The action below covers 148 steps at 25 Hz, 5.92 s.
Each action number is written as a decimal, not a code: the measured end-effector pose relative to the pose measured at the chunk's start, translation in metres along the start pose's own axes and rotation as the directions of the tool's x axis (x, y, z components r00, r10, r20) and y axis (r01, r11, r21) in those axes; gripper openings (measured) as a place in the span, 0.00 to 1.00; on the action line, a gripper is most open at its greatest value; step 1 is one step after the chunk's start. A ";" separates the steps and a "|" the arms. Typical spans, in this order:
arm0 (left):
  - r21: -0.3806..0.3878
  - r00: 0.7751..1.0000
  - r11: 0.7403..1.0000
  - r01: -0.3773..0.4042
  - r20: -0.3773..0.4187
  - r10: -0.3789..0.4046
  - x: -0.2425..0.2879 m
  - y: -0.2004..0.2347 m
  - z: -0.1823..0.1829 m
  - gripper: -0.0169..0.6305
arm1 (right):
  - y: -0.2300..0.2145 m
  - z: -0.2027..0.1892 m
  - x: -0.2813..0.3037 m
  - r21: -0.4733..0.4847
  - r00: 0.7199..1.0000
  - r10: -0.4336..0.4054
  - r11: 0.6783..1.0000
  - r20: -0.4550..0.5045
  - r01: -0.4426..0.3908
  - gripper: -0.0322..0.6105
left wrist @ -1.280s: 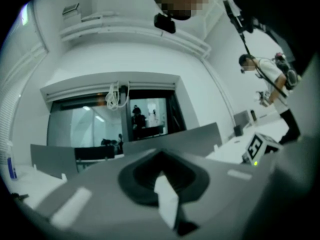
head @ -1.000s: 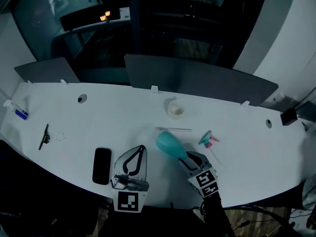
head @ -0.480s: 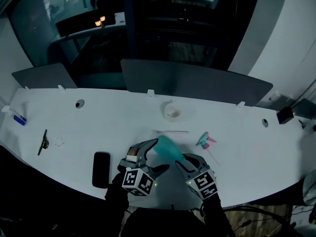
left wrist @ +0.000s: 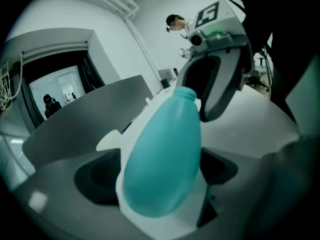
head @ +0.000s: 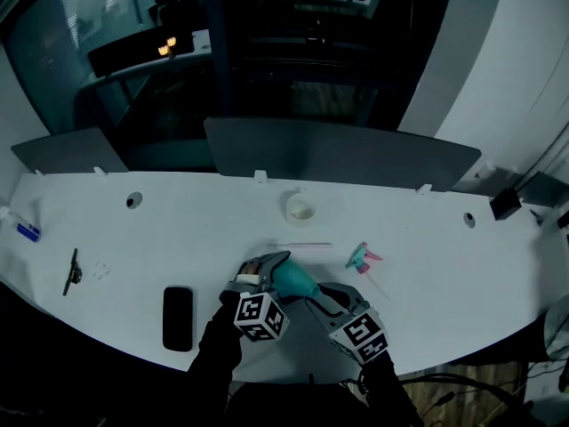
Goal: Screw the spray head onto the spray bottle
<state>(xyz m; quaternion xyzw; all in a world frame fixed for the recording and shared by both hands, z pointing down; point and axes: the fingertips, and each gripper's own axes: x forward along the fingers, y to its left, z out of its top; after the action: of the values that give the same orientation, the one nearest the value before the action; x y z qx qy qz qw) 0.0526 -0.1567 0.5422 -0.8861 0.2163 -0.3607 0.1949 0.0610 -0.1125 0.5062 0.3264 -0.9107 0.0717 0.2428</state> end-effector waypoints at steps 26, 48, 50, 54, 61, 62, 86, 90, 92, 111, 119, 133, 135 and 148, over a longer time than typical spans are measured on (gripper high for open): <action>-0.689 0.925 0.712 0.132 0.344 0.161 -0.053 -0.006 0.020 0.67 | -0.031 0.032 -0.048 0.262 0.944 -0.146 0.963 0.295 0.067 0.26; -0.643 0.956 0.754 0.136 0.284 0.069 -0.040 -0.049 0.006 0.67 | -0.121 -0.050 -0.059 0.185 0.966 -0.122 0.969 -0.227 0.166 0.27; -0.645 0.957 0.752 0.137 0.283 0.068 -0.039 -0.049 0.005 0.67 | -0.140 -0.056 -0.054 0.162 0.935 -0.073 0.977 -0.347 0.136 0.27; -0.646 0.957 0.751 0.136 0.282 0.069 -0.040 -0.049 0.005 0.67 | -0.160 -0.071 -0.042 0.241 0.838 0.036 0.964 -0.544 0.115 0.26; -0.645 0.957 0.752 0.137 0.282 0.068 -0.040 -0.049 0.006 0.67 | -0.155 -0.096 -0.017 0.308 0.696 0.165 0.948 -0.698 0.085 0.26; -0.644 0.957 0.753 0.136 0.283 0.069 -0.041 -0.049 0.006 0.67 | -0.154 -0.098 -0.013 0.310 0.685 0.173 0.947 -0.708 0.081 0.26; -0.645 0.957 0.752 0.132 0.281 0.073 -0.040 -0.049 0.006 0.67 | -0.077 -0.112 -0.008 0.256 0.615 0.230 0.965 -0.755 -0.047 0.26; -0.645 0.958 0.752 0.133 0.277 0.068 -0.039 -0.049 0.004 0.67 | -0.086 -0.052 -0.012 0.436 0.900 0.205 0.900 -0.385 -0.018 0.26; -0.652 0.960 0.747 0.129 0.272 0.071 -0.039 -0.048 0.005 0.67 | -0.089 -0.009 -0.024 0.429 0.976 0.143 0.901 -0.165 -0.060 0.26; -0.660 0.961 0.747 0.075 0.249 0.123 -0.039 -0.044 0.006 0.67 | 0.018 0.186 -0.092 0.153 0.764 0.184 0.925 0.618 -0.347 0.26; -0.662 0.961 0.746 0.072 0.247 0.125 -0.039 -0.044 0.005 0.67 | 0.031 0.195 -0.099 0.079 0.774 0.226 0.939 0.591 -0.334 0.26; -0.659 0.961 0.748 0.073 0.247 0.124 -0.039 -0.044 0.005 0.67 | 0.057 0.080 -0.019 0.002 0.881 0.192 0.977 0.433 -0.214 0.26; -0.659 0.961 0.749 0.073 0.246 0.123 -0.039 -0.044 0.005 0.67 | 0.057 0.073 -0.017 0.005 0.877 0.186 0.978 0.443 -0.210 0.26; -0.674 0.974 0.738 -0.030 0.148 0.174 -0.031 -0.042 0.002 0.66 | 0.054 0.072 -0.014 -0.002 0.886 0.058 0.998 0.459 -0.064 0.26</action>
<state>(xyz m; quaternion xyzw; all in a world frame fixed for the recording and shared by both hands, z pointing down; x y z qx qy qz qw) 0.0439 -0.1049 0.5452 -0.9154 0.3584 -0.1570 -0.0945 0.0078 -0.0832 0.4376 0.3070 -0.9516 0.0063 0.0161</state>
